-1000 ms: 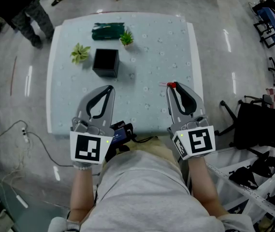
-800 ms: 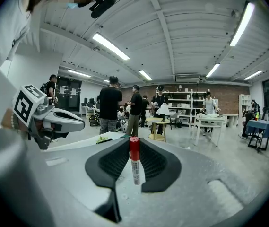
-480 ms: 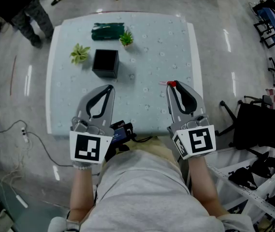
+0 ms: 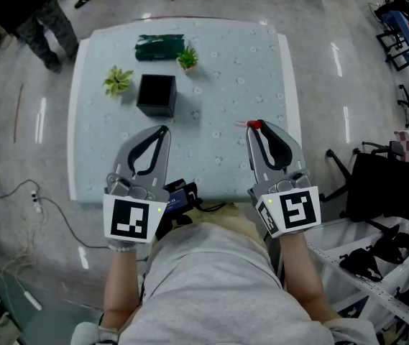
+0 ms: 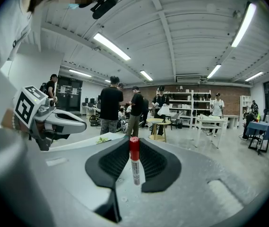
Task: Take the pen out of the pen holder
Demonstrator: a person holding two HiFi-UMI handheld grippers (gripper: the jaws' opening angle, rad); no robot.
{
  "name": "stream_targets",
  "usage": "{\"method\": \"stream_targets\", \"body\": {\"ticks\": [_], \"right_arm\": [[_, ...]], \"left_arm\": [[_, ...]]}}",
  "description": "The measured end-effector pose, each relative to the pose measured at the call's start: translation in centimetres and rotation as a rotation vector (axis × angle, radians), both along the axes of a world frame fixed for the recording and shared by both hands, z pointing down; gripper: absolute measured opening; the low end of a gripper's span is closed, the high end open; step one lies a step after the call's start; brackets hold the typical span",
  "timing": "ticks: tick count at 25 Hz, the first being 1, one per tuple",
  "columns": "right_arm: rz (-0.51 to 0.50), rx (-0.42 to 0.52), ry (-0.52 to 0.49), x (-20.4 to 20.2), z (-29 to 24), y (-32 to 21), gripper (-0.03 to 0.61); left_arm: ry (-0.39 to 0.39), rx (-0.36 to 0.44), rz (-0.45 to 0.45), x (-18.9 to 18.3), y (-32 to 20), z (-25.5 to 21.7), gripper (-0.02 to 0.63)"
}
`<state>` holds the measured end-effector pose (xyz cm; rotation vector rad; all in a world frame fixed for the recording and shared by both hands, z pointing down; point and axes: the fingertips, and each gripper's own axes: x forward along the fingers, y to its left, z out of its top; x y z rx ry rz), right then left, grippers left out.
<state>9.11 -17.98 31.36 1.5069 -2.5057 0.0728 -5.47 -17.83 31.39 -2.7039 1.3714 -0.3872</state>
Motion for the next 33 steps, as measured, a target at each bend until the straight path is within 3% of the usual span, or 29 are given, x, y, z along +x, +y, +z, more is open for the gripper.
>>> {"method": "stream_targets", "body": {"ticks": [33], "right_arm": [[-0.011, -0.005, 0.012, -0.44, 0.17, 0.17, 0.063]], "left_arm": [[0.002, 0.001, 0.002, -0.09, 0.23, -0.08, 0.017]]}}
